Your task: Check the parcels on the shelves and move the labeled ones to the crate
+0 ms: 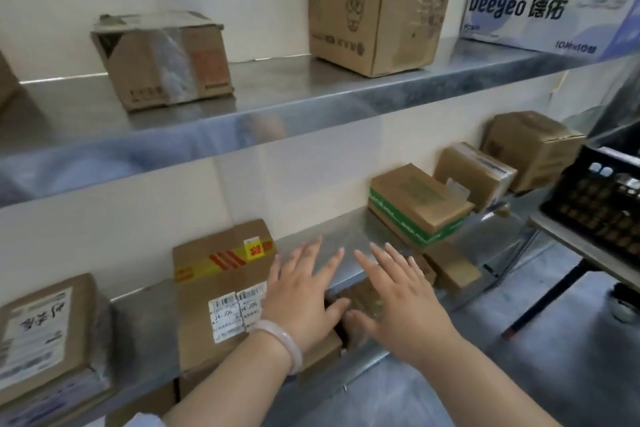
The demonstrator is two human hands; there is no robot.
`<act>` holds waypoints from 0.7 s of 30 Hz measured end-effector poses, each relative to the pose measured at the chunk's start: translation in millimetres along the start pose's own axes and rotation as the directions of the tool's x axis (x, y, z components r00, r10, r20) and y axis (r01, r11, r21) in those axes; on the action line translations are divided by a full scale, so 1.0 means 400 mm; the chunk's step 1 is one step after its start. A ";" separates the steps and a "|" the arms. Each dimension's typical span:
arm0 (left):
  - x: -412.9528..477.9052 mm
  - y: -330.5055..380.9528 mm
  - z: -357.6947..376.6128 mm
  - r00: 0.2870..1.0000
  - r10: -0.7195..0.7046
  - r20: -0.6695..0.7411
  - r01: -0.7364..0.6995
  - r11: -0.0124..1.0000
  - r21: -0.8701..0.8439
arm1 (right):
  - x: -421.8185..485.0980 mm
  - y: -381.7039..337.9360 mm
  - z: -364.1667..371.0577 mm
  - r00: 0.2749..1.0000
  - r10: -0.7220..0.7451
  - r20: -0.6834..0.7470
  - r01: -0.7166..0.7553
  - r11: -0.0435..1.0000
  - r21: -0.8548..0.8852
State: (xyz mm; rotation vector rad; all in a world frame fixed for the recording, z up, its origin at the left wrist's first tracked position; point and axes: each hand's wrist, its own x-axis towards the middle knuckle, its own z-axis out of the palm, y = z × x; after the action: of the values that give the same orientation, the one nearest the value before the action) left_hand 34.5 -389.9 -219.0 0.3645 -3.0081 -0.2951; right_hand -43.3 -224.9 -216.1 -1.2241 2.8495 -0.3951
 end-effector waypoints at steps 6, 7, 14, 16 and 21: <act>0.189 0.125 0.069 0.993 -0.119 0.004 0.119 0.991 -0.069 | 0.129 0.241 -0.028 0.999 -0.033 0.017 0.033 0.999 0.008; 0.222 0.155 0.085 0.990 -0.141 0.010 0.141 0.986 -0.084 | 0.149 0.293 -0.034 0.999 -0.036 0.013 0.035 0.999 0.018; 0.457 0.368 0.150 0.949 -0.287 0.129 0.311 0.914 -0.262 | 0.300 0.591 -0.100 0.988 0.156 0.021 -0.156 0.960 0.232; 0.509 0.404 0.175 0.922 -0.349 0.168 0.386 0.859 -0.336 | 0.332 0.644 -0.101 0.979 0.187 0.086 -0.203 0.947 0.248; 0.583 0.451 0.223 0.824 -0.466 0.324 0.565 0.723 -0.398 | 0.402 0.729 -0.075 0.947 0.198 0.253 -0.291 0.860 0.419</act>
State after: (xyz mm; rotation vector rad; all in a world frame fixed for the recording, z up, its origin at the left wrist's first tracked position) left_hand -242.4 -259.2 -252.4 1.1841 -2.7896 -1.1642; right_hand -365.7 -140.2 -242.4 -0.7533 2.4905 -0.8137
